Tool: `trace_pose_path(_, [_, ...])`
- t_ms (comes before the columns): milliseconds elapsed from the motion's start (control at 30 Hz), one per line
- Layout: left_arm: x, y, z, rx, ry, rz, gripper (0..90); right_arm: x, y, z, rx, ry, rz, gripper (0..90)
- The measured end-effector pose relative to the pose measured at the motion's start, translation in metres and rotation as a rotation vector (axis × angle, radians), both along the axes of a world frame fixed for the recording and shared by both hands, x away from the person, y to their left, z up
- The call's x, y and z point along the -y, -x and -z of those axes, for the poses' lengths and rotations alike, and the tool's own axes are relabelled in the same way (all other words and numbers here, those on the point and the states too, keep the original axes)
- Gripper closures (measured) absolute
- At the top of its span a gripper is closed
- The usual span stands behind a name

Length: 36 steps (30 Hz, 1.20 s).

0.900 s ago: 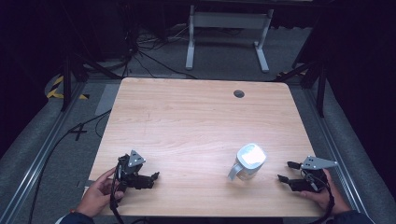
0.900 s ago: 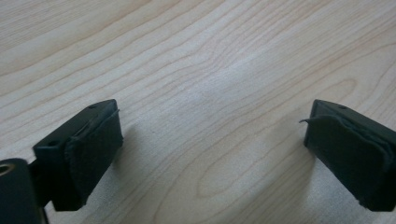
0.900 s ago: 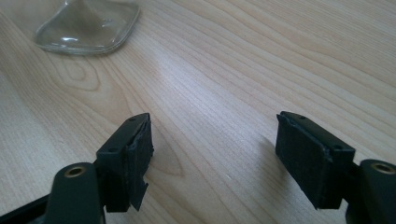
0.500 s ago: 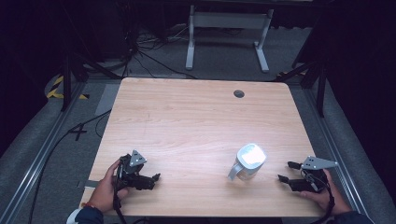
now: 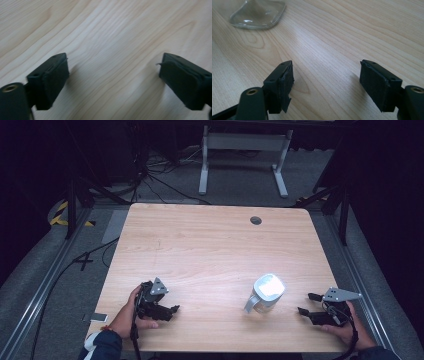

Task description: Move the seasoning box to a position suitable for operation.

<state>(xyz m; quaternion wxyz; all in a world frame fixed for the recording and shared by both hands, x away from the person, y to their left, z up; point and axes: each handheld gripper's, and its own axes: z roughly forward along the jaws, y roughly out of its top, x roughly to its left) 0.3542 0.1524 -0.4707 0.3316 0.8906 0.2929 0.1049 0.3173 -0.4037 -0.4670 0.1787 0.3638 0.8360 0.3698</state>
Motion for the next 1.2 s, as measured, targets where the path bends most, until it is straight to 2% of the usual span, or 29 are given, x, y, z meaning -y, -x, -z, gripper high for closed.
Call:
trace_pose_path(33, [0.003,-0.002,-0.001,-0.001,-0.001,0.039,18.2,0.0,0.0,0.0,0.0,0.0,0.0,27.1])
trace_pose_path(67, [0.006,-0.003,-0.002,-0.002,0.013,0.062,16.8,0.0,0.0,0.0,0.0,0.0,0.001,27.1])
trace_pose_path(100, [0.011,-0.004,-0.004,0.002,0.044,0.065,17.0,0.0,0.0,0.0,0.0,0.0,0.002,27.1])
trace_pose_path(167, [0.023,-0.008,-0.014,0.031,0.101,0.079,23.5,0.0,0.0,0.0,0.0,0.0,0.003,27.0])
trace_pose_path(267, [0.043,-0.011,-0.029,0.054,0.183,0.08,25.5,0.0,0.0,0.0,0.0,0.0,0.005,26.9])
trace_pose_path(400, [0.078,-0.012,-0.047,0.096,0.221,0.135,30.1,0.0,0.0,0.0,0.002,0.001,0.009,26.7])
trace_pose_path(433, [0.078,-0.012,-0.047,0.096,0.221,0.135,30.3,0.0,0.0,0.0,0.002,0.001,0.009,26.7])
trace_pose_path(467, [0.093,-0.011,-0.054,0.113,0.231,0.168,31.0,0.0,0.0,0.0,0.003,0.001,0.011,26.7])
trace_pose_path(500, [0.093,-0.011,-0.054,0.113,0.231,0.168,31.8,0.0,0.0,0.0,0.003,0.001,0.011,26.7])
trace_pose_path(533, [0.106,-0.01,-0.059,0.124,0.252,0.205,33.6,0.0,-0.001,0.0,0.002,0.002,0.01,26.7])
trace_pose_path(600, [0.117,-0.01,-0.064,0.136,0.269,0.232,37.1,0.0,-0.001,0.0,0.0,0.001,0.011,26.7])
trace_pose_path(667, [0.122,-0.009,-0.067,0.135,0.279,0.247,44.7,0.0,-0.001,0.0,0.001,0.002,0.01,26.7])
trace_pose_path(700, [0.127,-0.009,-0.07,0.146,0.286,0.263,44.7,0.0,-0.001,0.0,0.002,0.002,0.01,26.7])
trace_pose_path(733, [0.131,-0.009,-0.073,0.148,0.299,0.276,50.1,0.0,-0.001,0.0,0.001,0.002,0.011,26.7])
trace_pose_path(767, [0.138,-0.008,-0.078,0.159,0.331,0.309,58.7,0.0,-0.001,0.0,0.002,0.002,0.011,26.7])
trace_pose_path(867, [0.15,-0.006,-0.085,0.173,0.36,0.377,71.4,0.0,-0.001,0.0,0.002,0.002,0.012,26.7])
trace_pose_path(933, [0.158,-0.005,-0.088,0.174,0.363,0.399,78.2,0.0,-0.001,0.0,0.002,0.002,0.012,26.7])
trace_pose_path(1067, [0.173,-0.003,-0.095,0.174,0.379,0.423,86.5,0.0,-0.001,0.0,0.002,0.002,0.012,26.7])
trace_pose_path(1133, [0.178,-0.002,-0.097,0.182,0.382,0.444,89.1,0.0,-0.001,0.0,0.002,0.002,0.012,26.7])
trace_pose_path(1200, [0.183,0.0,-0.097,0.174,0.391,0.446,89.6,0.0,-0.001,0.0,0.002,0.002,0.012,26.7])
